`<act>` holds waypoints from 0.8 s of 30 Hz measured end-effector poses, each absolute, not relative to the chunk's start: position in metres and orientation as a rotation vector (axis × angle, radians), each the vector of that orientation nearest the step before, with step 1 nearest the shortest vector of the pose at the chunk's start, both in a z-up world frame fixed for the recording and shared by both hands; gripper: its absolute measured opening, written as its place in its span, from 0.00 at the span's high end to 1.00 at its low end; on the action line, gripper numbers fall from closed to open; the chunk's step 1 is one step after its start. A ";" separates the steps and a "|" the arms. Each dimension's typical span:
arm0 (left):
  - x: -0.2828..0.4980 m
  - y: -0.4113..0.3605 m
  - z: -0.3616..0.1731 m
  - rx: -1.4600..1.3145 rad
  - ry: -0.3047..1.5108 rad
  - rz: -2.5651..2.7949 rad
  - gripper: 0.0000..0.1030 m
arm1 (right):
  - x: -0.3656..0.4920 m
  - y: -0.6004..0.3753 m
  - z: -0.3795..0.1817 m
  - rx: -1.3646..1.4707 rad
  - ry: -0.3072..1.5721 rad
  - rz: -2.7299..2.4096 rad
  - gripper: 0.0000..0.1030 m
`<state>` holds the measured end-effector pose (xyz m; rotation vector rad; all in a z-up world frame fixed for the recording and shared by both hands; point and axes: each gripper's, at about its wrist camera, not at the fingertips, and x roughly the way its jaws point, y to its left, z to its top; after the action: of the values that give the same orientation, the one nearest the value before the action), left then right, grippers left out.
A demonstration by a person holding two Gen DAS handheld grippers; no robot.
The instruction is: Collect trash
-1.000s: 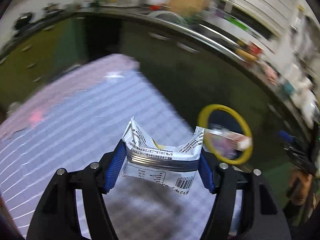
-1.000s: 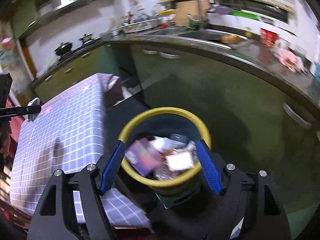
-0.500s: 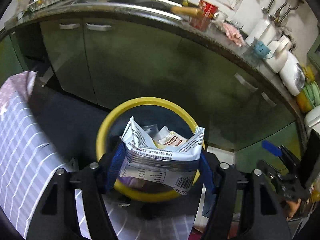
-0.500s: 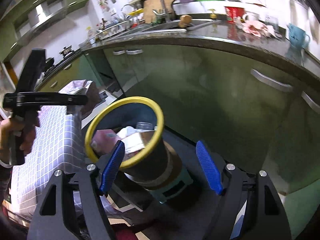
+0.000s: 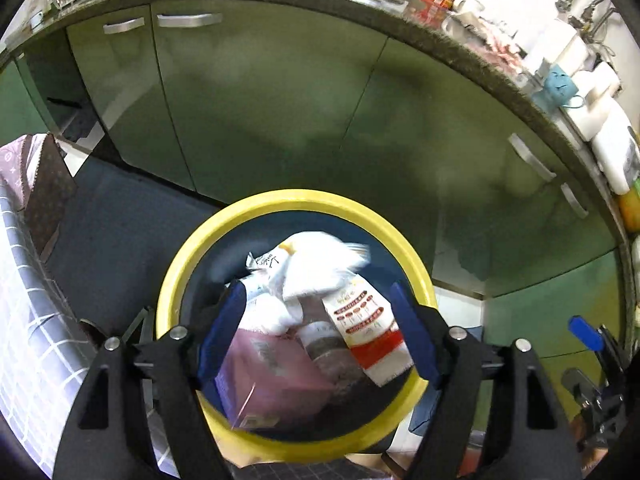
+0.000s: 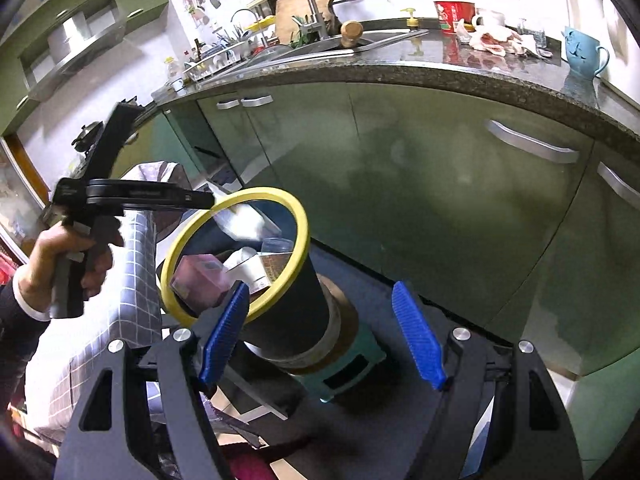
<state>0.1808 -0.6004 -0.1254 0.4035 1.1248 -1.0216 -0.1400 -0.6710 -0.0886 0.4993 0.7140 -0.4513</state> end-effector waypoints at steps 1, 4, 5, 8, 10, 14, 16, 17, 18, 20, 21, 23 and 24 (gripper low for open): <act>0.179 -0.592 -0.119 0.404 1.106 -1.027 0.28 | -0.139 -0.670 -0.088 0.498 0.715 -0.451 0.28; 0.175 -0.561 -0.100 0.362 1.070 -1.037 0.20 | -0.135 -0.665 -0.086 0.496 0.711 -0.441 0.27; 0.174 -0.548 -0.093 0.338 1.064 -1.045 0.19 | -0.132 -0.663 -0.086 0.493 0.711 -0.432 0.27; 0.167 -0.502 -0.076 0.276 1.037 -1.057 0.17 | -0.125 -0.651 -0.083 0.483 0.717 -0.403 0.27; 0.160 -0.466 -0.062 0.237 0.992 -1.050 0.17 | -0.118 -0.640 -0.081 0.466 0.725 -0.378 0.26; 0.141 -0.381 -0.032 0.152 0.835 -0.987 0.07 | -0.103 -0.615 -0.074 0.438 0.725 -0.318 0.24; 0.127 -0.326 -0.020 0.101 0.734 -0.914 0.06 | -0.093 -0.596 -0.070 0.418 0.726 -0.274 0.22; 0.122 -0.304 -0.017 0.085 0.702 -0.875 0.06 | -0.088 -0.586 -0.067 0.404 0.728 -0.248 0.20; 0.115 -0.279 -0.015 0.070 0.667 -0.822 0.06 | -0.083 -0.574 -0.065 0.386 0.730 -0.219 0.19; 0.104 -0.234 -0.014 0.045 0.630 -0.724 0.06 | -0.070 -0.544 -0.057 0.336 0.728 -0.159 0.15; 0.098 -0.215 -0.016 0.033 0.625 -0.664 0.06 | -0.066 -0.533 -0.054 0.314 0.727 -0.140 0.14; 0.087 -0.173 -0.020 -0.004 0.622 -0.545 0.06 | -0.057 -0.505 -0.047 0.266 0.719 -0.093 0.08; 0.081 -0.154 -0.021 -0.013 0.617 -0.500 0.06 | -0.052 -0.489 -0.042 0.246 0.710 -0.062 0.05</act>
<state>0.0812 -0.1543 -0.0211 -0.0132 0.6166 -0.5000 -0.0525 -0.4893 -0.0424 0.2459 0.7096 -0.0623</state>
